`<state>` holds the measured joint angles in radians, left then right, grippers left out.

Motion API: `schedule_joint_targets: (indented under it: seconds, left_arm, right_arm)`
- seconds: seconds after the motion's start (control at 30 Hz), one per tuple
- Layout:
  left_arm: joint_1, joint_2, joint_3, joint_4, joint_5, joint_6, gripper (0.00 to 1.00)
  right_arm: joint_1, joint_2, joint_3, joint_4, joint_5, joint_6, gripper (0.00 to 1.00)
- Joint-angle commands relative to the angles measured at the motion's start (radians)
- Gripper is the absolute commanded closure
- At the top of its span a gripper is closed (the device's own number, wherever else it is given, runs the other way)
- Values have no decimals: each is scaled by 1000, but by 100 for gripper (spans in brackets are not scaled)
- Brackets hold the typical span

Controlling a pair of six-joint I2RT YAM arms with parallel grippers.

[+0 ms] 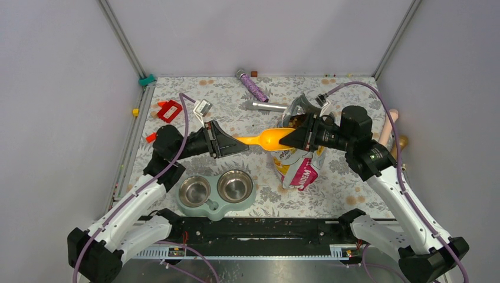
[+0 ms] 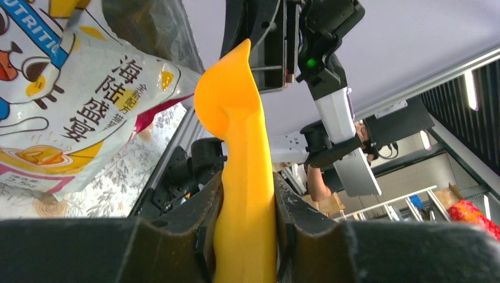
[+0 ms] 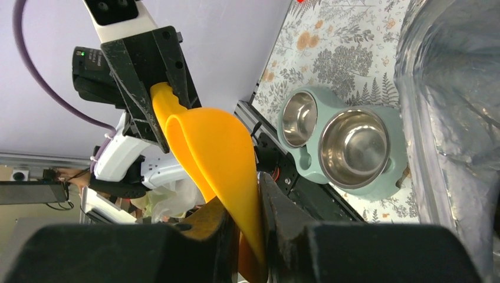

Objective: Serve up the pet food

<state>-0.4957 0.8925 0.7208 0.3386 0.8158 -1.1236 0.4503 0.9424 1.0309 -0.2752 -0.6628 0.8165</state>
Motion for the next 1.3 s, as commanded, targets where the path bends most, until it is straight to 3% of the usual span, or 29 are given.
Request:
schedule_joint_targets:
  seconds: [0.0, 0.03, 0.23, 0.27, 0.33, 0.4, 0.53, 0.8, 0.97, 1.13, 1.27]
  left_arm:
    - [-1, 6, 39, 57, -6, 6, 89]
    - [-3, 4, 35, 61, -10, 2, 99]
    - [-12, -12, 23, 56, -26, 12, 100]
    - [-14, -19, 24, 39, -37, 24, 100]
    - [-17, -31, 46, -41, -64, 68, 100]
    - [-21, -44, 75, -132, -94, 114, 100]
    - [-21, -69, 134, -299, -157, 164, 100]
    - [-22, -113, 164, -348, -228, 207, 100]
    - [-24, -61, 279, -538, -280, 280, 100]
    - [-26, 29, 349, -588, -188, 266, 100]
    - [-50, 65, 396, -600, -203, 264, 100]
  right_arm:
    - [-2, -17, 26, -18, -14, -40, 100]
    - [-2, -18, 23, -21, -9, -41, 100]
    - [-2, -24, 28, -49, 3, -66, 100]
    - [-2, -25, 32, -62, 8, -76, 95]
    - [-2, -29, 49, -94, 38, -100, 68]
    - [-2, -37, 82, -146, 100, -142, 35]
    - [-2, -72, 154, -237, 247, -243, 2]
    - [-3, -122, 285, -403, 686, -392, 0]
    - [-2, -1, 393, -591, 1033, -477, 0]
    - [-2, 111, 435, -638, 1038, -529, 1]
    - [-4, 177, 443, -654, 1056, -541, 5]
